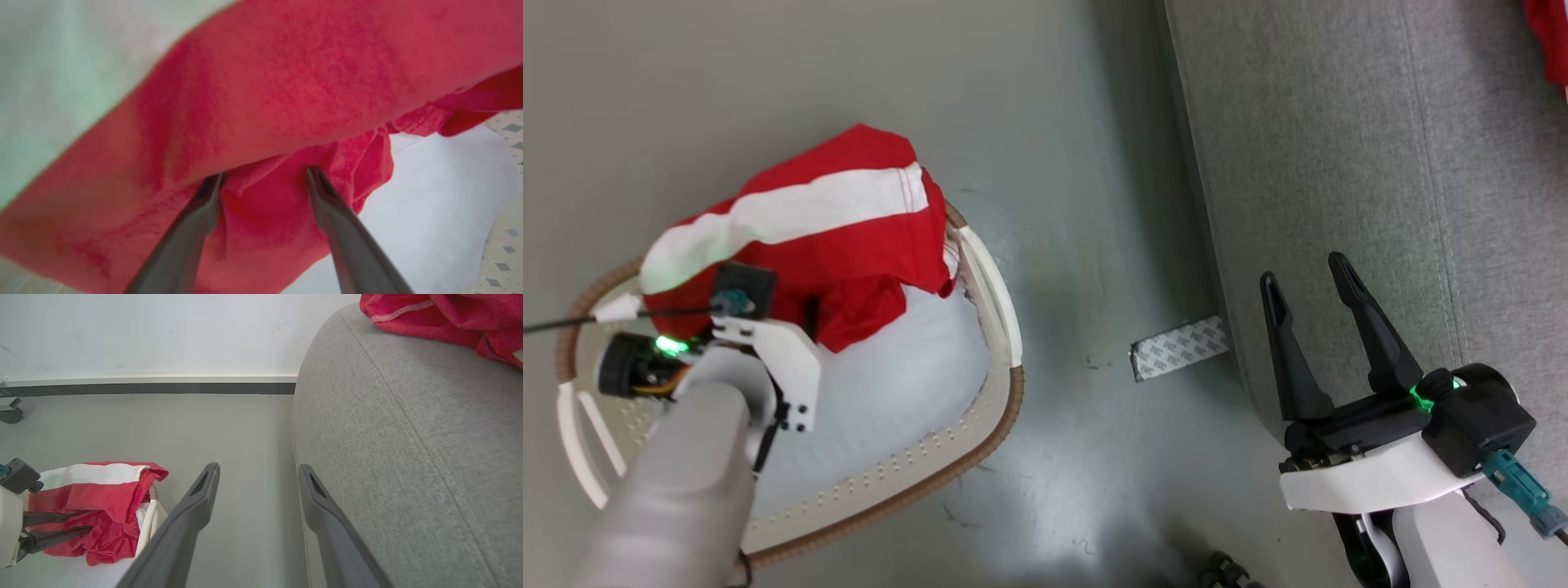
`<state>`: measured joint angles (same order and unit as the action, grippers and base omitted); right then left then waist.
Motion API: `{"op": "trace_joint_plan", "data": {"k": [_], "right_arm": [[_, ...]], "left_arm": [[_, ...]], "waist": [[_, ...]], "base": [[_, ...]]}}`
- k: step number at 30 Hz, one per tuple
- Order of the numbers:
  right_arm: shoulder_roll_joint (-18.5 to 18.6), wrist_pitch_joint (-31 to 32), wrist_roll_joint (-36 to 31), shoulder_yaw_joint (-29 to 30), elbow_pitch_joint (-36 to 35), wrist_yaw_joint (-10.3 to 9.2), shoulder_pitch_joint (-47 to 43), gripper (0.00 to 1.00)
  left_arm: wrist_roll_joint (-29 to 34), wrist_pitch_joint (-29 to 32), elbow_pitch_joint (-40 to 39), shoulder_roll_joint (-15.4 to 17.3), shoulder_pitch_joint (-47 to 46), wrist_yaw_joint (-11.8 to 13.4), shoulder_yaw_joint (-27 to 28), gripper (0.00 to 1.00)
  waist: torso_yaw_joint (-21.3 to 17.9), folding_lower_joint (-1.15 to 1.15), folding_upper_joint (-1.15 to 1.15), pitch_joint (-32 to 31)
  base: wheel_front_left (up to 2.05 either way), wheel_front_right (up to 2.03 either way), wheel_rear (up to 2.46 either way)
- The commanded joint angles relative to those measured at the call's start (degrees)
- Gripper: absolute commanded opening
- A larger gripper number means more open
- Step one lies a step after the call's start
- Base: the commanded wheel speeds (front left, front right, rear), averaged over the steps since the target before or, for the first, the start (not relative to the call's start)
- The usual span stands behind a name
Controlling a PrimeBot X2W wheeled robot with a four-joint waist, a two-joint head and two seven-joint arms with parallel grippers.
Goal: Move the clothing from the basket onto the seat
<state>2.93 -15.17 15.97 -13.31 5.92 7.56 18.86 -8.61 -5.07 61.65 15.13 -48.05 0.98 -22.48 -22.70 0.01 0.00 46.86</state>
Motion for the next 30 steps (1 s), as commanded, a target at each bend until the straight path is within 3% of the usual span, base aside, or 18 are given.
{"op": "trace_joint_plan", "data": {"k": [1,3,4,5,6,13,20,30], "right_arm": [[0.0,0.0,0.3,-0.1,-0.2,-0.14,1.0,1.0],[0.0,0.0,0.5,0.0,-0.3,-0.14,0.8,1.0],[0.0,0.0,0.4,0.1,-0.4,-0.14,0.6,1.0],[0.0,0.0,0.2,0.2,-0.4,-0.14,0.4,1.0],[0.0,0.0,0.1,0.3,-0.4,-0.14,0.2,1.0],[0.0,0.0,0.7,1.3,0.5,-0.14,0.1,1.0],[0.0,0.0,-0.8,3.0,1.5,-0.14,-1.8,1.0],[0.1,0.0,-4.3,4.1,4.6,-0.14,-6.0,1.0]], "left_arm": [[0.1,0.0,0.8,0.8,-1.0,0.0,-0.1,1.0],[0.5,0.1,1.8,0.9,-2.1,0.2,-0.5,1.0],[0.7,0.3,2.2,0.8,-2.4,0.1,-0.9,0.74],[0.9,0.3,2.7,0.7,-2.8,-0.5,-1.3,0.21],[0.8,0.2,3.3,0.6,-3.0,-0.8,-1.4,0.0],[-1.7,-4.2,4.4,-1.6,-2.1,-3.2,-1.2,0.0],[-6.6,-9.0,2.0,-6.5,4.6,-6.8,0.5,0.0],[-11.5,-9.5,-8.9,-10.1,14.7,-8.4,-1.4,0.0]], "waist": [[-0.6,-0.01,0.0,1.0],[-0.7,-0.01,0.0,1.7],[-0.7,-0.01,0.0,1.8],[-0.6,-0.01,0.0,1.9],[-0.6,-0.01,0.0,2.0],[0.2,-0.01,0.0,-1.0],[4.2,-0.01,0.0,-11.7],[10.6,-0.01,0.0,-27.3]], "base": [[0.0,0.0,0.0],[0.0,0.0,0.0],[0.0,0.0,0.0],[0.0,0.0,0.0],[0.0,0.0,0.0],[0.0,0.0,0.0],[0.0,0.0,0.0],[0.0,0.0,0.0]]}}
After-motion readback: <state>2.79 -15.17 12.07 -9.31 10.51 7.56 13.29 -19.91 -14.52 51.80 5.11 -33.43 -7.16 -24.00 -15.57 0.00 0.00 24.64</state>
